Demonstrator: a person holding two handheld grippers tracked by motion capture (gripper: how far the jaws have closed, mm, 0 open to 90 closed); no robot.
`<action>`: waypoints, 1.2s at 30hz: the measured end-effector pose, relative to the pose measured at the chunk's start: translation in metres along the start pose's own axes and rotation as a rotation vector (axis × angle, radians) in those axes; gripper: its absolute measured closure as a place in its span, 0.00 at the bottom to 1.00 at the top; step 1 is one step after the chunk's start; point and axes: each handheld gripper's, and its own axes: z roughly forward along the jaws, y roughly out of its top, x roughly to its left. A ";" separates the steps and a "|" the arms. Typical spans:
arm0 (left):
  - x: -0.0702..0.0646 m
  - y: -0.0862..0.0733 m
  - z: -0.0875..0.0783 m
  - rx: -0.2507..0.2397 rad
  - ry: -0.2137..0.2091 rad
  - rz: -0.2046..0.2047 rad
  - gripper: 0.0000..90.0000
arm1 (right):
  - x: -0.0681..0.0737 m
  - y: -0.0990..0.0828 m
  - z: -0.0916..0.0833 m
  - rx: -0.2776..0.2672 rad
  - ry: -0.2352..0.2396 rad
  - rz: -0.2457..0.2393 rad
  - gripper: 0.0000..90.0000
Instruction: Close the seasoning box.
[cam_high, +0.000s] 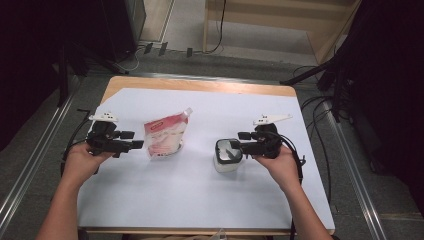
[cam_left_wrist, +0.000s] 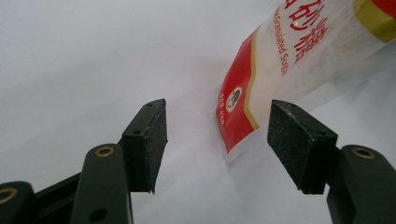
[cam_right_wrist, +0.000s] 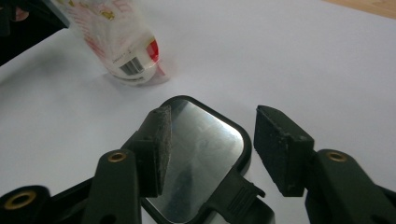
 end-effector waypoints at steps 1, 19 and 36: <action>0.000 0.000 0.001 -0.001 -0.002 0.002 0.43 | -0.001 0.000 -0.001 -0.006 -0.001 0.003 0.50; 0.001 -0.002 0.003 0.018 -0.006 0.004 0.43 | -0.020 -0.006 -0.008 -0.063 -0.060 0.051 0.42; 0.000 -0.001 0.004 0.030 -0.007 0.006 0.43 | -0.054 -0.023 -0.027 -0.112 -0.175 0.113 0.33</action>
